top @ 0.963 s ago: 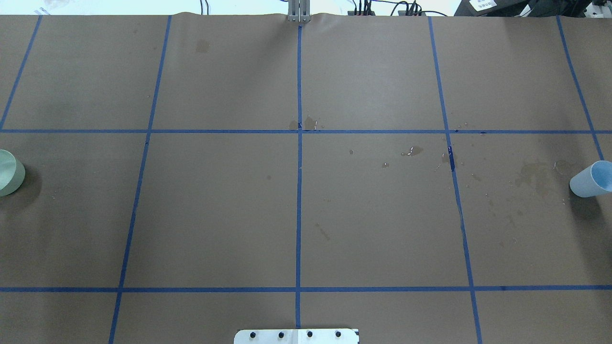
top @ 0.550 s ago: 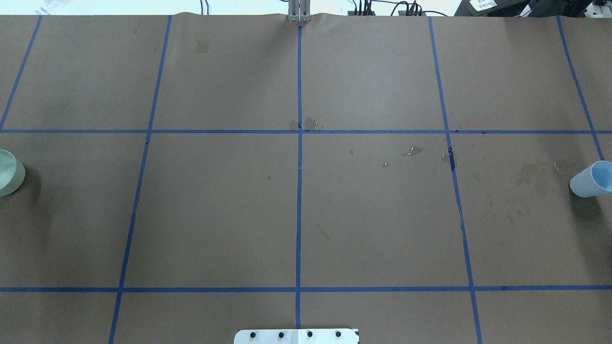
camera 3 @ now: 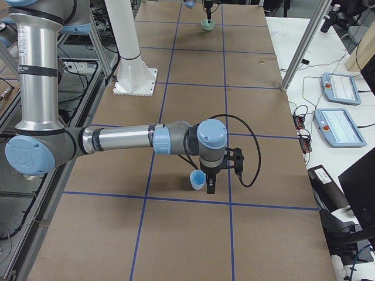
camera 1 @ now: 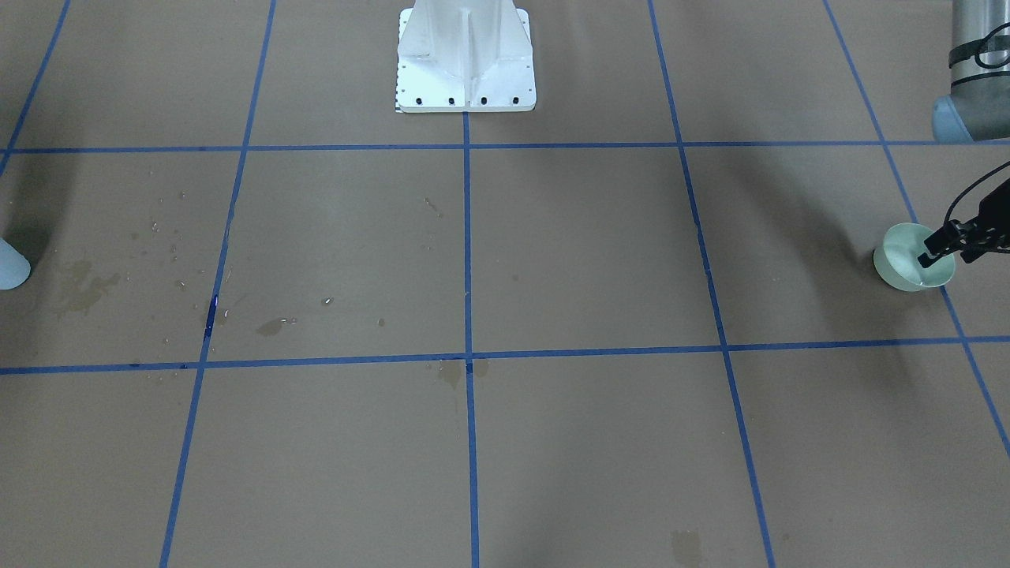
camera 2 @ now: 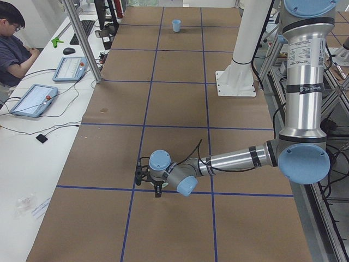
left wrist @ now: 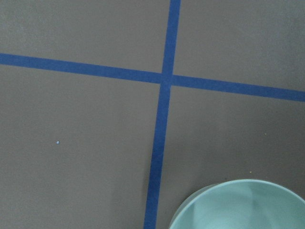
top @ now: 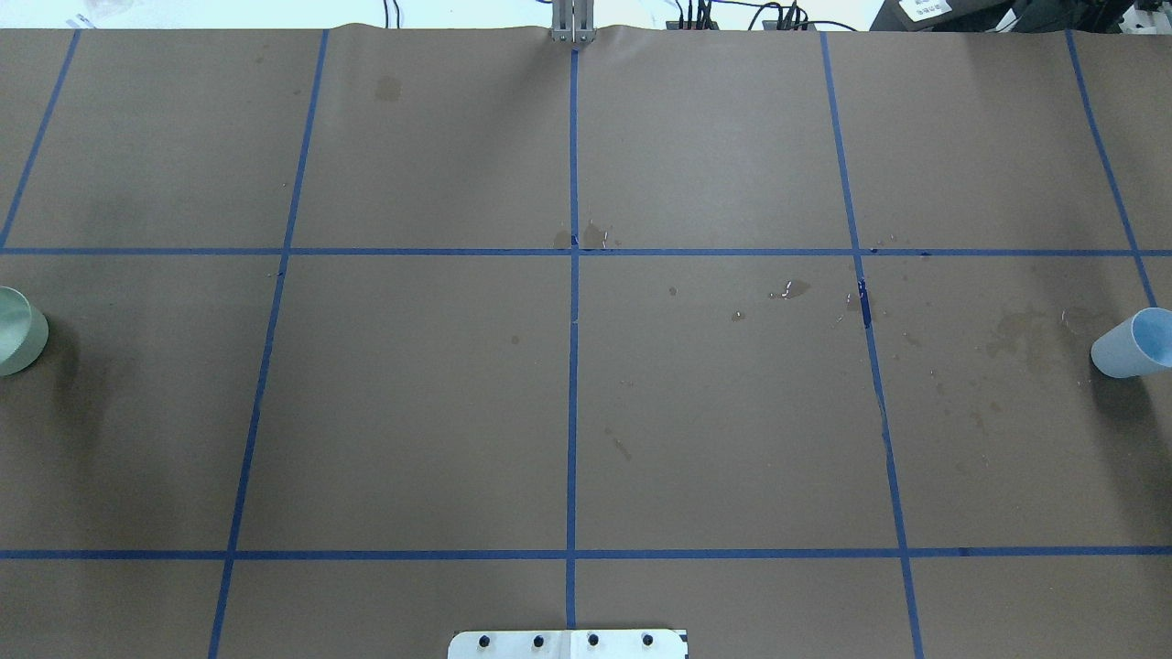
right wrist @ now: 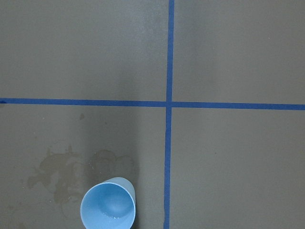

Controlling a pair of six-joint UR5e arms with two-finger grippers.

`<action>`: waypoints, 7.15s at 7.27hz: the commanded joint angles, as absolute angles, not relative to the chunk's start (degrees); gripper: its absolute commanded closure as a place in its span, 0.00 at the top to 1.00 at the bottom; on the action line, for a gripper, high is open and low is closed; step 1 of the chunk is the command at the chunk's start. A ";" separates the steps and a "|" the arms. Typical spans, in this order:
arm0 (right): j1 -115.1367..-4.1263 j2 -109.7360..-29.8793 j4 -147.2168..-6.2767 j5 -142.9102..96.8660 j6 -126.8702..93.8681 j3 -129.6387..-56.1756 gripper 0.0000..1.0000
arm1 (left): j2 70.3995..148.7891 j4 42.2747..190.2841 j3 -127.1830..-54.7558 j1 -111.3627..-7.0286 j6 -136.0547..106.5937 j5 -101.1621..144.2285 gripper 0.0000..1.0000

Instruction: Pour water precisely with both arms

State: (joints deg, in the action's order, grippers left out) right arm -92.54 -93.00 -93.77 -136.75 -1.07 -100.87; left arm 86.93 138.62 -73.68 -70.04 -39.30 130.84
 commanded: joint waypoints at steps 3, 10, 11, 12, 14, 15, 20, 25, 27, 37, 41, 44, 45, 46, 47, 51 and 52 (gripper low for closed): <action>-92.37 -92.90 -93.96 -137.20 -1.41 -100.90 0.99 | 87.28 137.73 -74.18 -69.79 -39.46 132.70 0.00; -92.20 -92.81 -93.96 -137.20 -1.32 -100.90 0.99 | 112.45 95.66 -90.96 -71.64 -47.24 142.82 0.00; -91.76 -92.81 -93.96 -137.11 -1.32 -100.90 0.99 | 115.63 95.36 -91.31 -67.45 -54.07 142.21 0.00; -91.67 -92.81 -93.96 -137.11 -1.32 -100.99 0.99 | 120.10 95.45 -91.23 -62.28 -62.49 138.99 0.00; -91.67 -93.07 -93.96 -137.20 -1.32 -100.99 0.99 | 126.01 95.62 -90.71 -49.89 -75.01 129.96 0.00; -91.67 -93.16 -93.96 -137.20 -1.32 -101.07 0.99 | 127.86 95.71 -90.01 -46.09 -78.63 128.25 0.00; -91.67 -93.16 -94.04 -137.20 -1.32 -101.07 0.99 | 136.85 103.13 -78.34 -35.34 -88.67 118.66 0.00; -91.67 -93.43 -94.13 -137.28 -1.32 -101.25 0.99 | 137.37 106.61 -76.55 -33.93 -91.14 117.33 0.99; -91.76 -93.60 -94.13 -137.29 -1.32 -101.34 0.99 | 137.20 106.61 -78.73 -34.36 -91.05 117.51 1.00; -75.33 -123.26 -68.55 -109.54 -42.09 -127.36 0.99 | 130.35 83.85 -98.61 -51.77 -74.88 125.69 1.00; -67.20 -127.44 -55.20 -95.25 -55.32 -124.45 0.99 | 128.94 83.85 -98.61 -51.33 -75.23 124.19 1.00; -42.79 -127.44 -55.80 -72.40 -77.72 -124.28 0.99 | 128.76 83.85 -98.53 -51.33 -75.15 124.28 1.00; -39.93 -127.44 -56.07 -69.99 -80.22 -124.19 0.99 | 128.67 83.85 -98.61 -51.33 -75.15 124.28 1.00; -36.07 -127.27 -59.47 -65.87 -83.99 -124.19 0.99 | 128.67 83.85 -98.53 -51.33 -75.15 124.28 1.00; -31.86 -127.00 -60.81 -60.26 -88.03 -122.28 0.99 | 128.67 83.85 -98.53 -51.33 -75.06 124.36 1.00; -20.15 -119.03 -70.20 -48.64 -104.38 -114.82 0.98 | 127.53 83.94 -98.61 -51.42 -74.79 124.37 1.00; -18.65 -118.22 -70.40 -47.65 -105.46 -114.09 0.98 | 127.44 83.94 -98.53 -51.42 -74.79 124.37 1.00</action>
